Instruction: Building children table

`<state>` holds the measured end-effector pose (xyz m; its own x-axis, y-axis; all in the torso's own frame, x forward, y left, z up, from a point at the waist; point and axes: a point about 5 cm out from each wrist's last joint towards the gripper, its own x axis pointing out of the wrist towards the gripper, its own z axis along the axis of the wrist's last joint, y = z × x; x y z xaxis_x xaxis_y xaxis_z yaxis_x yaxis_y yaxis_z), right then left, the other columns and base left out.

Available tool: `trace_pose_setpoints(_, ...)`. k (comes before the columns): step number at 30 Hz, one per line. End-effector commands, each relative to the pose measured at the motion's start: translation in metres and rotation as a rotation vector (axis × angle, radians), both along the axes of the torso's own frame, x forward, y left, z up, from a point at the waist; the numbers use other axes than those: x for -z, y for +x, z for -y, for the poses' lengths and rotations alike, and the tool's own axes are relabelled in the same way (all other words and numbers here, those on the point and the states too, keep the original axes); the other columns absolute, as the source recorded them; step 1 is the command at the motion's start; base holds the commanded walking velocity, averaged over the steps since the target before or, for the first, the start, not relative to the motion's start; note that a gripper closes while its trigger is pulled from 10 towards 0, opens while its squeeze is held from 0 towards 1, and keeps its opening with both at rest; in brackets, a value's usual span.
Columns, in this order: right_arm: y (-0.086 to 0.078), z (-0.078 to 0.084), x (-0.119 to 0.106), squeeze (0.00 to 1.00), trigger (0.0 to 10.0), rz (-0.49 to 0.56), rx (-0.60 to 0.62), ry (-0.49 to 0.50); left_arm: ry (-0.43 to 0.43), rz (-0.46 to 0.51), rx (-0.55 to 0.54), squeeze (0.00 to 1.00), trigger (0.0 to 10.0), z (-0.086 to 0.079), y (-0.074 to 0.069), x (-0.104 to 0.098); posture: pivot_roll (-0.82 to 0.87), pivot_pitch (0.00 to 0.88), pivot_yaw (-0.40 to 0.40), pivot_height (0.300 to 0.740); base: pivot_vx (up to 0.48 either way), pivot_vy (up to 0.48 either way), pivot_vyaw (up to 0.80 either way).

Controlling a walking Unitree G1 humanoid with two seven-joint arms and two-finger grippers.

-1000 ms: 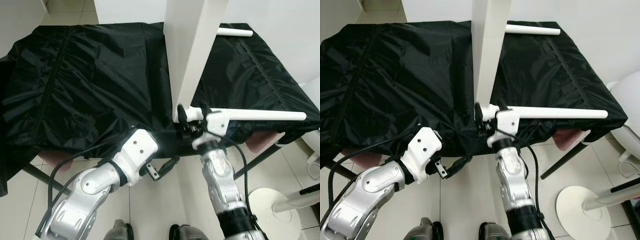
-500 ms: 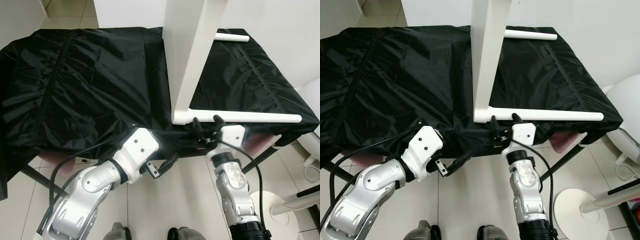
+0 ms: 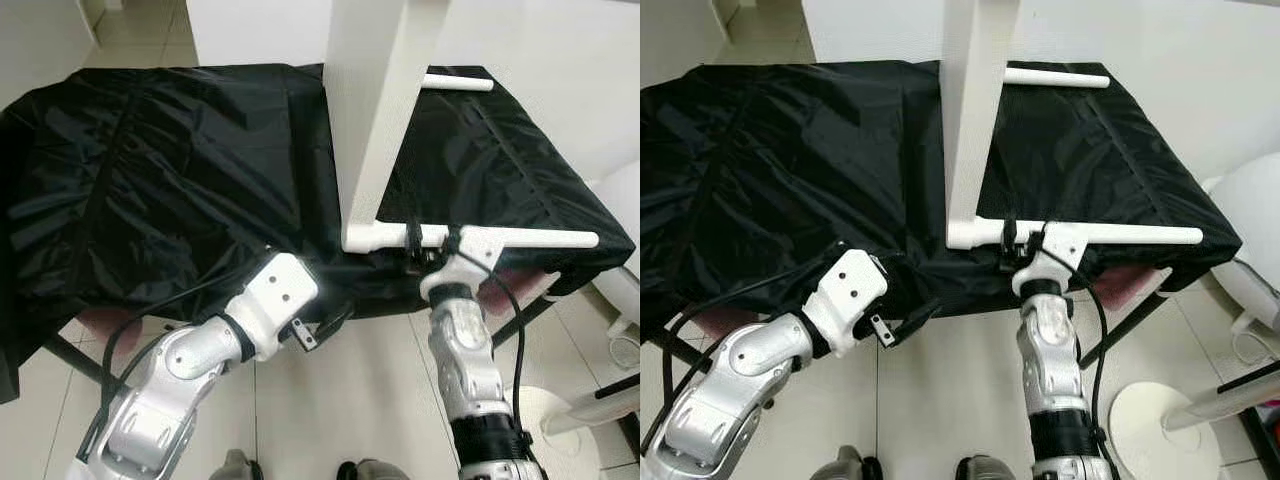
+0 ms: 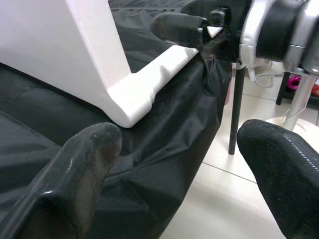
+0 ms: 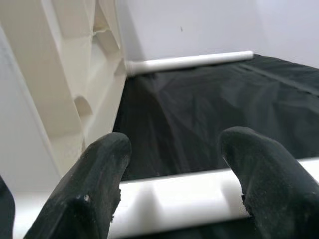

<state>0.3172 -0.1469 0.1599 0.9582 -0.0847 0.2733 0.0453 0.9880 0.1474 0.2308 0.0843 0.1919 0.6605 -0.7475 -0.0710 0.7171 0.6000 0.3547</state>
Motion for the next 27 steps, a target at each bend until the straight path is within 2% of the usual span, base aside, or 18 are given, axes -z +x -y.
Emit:
trace_pose_setpoints(1,0.005,0.003,0.007,0.00,10.0,-0.050,0.036,-0.004,-0.008,0.037,-0.081,0.00,10.0,-0.004,0.006,-0.002,-0.05,0.080,0.005,0.740,0.000,0.000,0.00)
trace_pose_setpoints(9,0.020,0.001,0.008,0.00,10.0,-0.095,0.052,-0.013,-0.005,0.074,-0.164,0.00,10.0,-0.010,0.020,-0.007,-0.05,0.098,0.011,0.740,0.000,0.000,0.00)
trace_pose_setpoints(12,0.029,-0.001,0.008,0.00,10.0,-0.126,0.057,-0.036,-0.018,0.086,-0.271,0.00,10.0,-0.017,0.036,-0.013,-0.05,0.113,0.013,0.740,0.000,0.000,0.00)
trace_pose_setpoints(17,0.038,-0.007,0.008,0.00,10.0,-0.152,0.024,-0.045,-0.036,0.099,-0.342,0.00,10.0,-0.023,0.047,-0.021,-0.04,0.131,0.020,0.740,0.000,0.000,0.00)
trace_pose_setpoints(27,0.050,-0.020,0.007,0.00,10.0,-0.184,-0.075,-0.069,-0.046,0.094,-0.368,0.00,10.0,-0.026,0.049,-0.024,-0.03,0.150,0.029,0.740,0.000,0.000,0.00)
